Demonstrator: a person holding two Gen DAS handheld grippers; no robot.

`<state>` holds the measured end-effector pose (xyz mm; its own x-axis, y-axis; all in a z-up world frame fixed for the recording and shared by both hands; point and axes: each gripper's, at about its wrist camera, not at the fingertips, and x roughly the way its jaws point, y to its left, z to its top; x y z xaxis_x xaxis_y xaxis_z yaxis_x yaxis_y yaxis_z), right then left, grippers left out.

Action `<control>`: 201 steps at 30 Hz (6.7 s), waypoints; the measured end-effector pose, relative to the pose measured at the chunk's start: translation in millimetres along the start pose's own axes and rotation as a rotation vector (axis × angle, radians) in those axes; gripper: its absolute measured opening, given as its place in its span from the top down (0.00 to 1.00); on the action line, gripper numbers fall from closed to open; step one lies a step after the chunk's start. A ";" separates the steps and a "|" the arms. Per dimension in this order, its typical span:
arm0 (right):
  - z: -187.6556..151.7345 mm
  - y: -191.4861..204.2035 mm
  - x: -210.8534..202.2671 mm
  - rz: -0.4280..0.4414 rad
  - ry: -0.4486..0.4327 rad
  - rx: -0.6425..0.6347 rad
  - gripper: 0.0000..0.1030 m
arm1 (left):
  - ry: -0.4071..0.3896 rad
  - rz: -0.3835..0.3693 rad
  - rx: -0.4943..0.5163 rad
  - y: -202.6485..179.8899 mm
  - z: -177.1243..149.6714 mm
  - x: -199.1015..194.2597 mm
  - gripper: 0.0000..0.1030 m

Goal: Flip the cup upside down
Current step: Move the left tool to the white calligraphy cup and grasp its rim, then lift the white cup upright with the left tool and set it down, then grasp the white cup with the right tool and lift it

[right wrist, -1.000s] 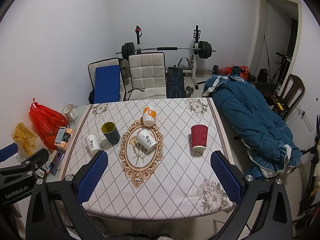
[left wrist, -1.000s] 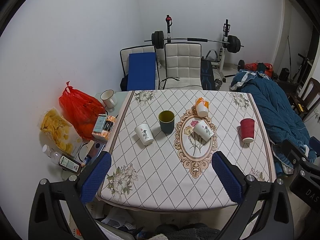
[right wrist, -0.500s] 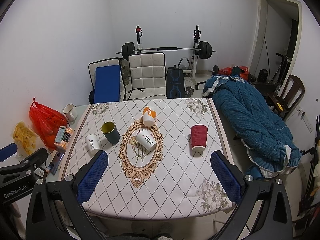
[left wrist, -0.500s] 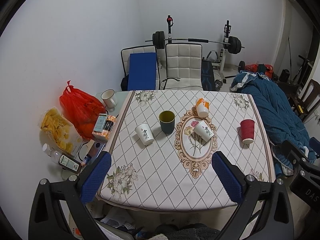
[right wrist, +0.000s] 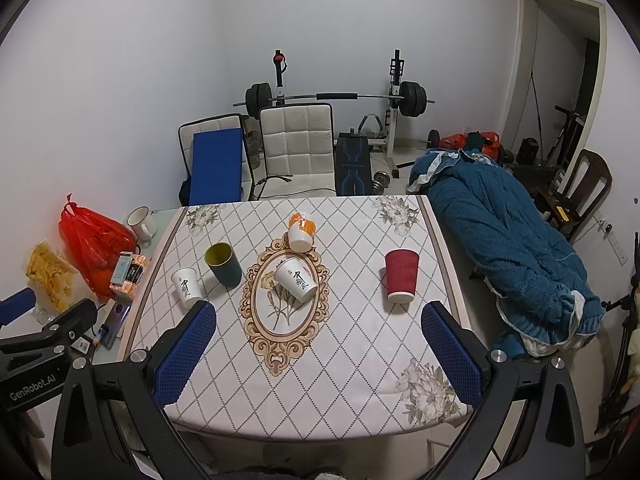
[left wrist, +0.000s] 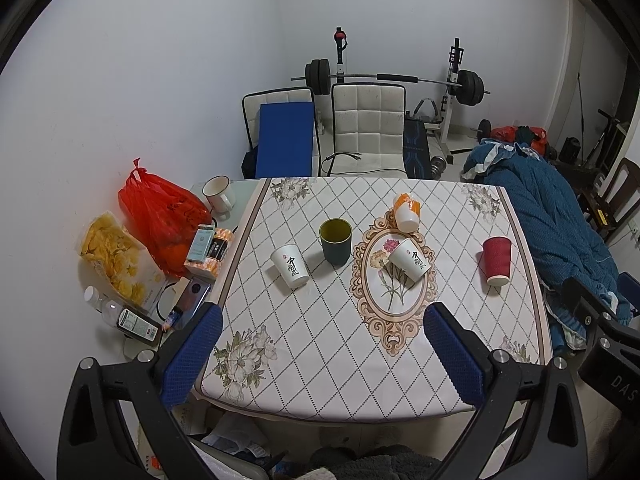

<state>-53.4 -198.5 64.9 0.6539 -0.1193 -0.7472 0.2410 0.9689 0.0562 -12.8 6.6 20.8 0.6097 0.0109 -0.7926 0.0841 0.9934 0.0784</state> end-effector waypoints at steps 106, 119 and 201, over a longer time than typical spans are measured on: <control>-128.9 -60.4 371.6 -0.112 0.670 0.105 0.00 | 0.646 -0.110 0.232 -106.4 -47.7 356.1 0.40; -176.4 -39.5 340.5 -0.141 0.673 0.125 0.00 | 0.719 -0.132 0.213 -66.6 -116.6 350.6 0.40; -157.3 160.4 302.6 0.096 0.627 -0.738 0.00 | 0.656 0.032 -0.266 136.6 -148.4 324.4 0.08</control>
<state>70.4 -45.1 -256.4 0.0955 -0.1028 -0.9901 -0.4432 0.8863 -0.1348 79.5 162.8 -315.4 0.0006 0.0241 -0.9997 -0.1723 0.9848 0.0237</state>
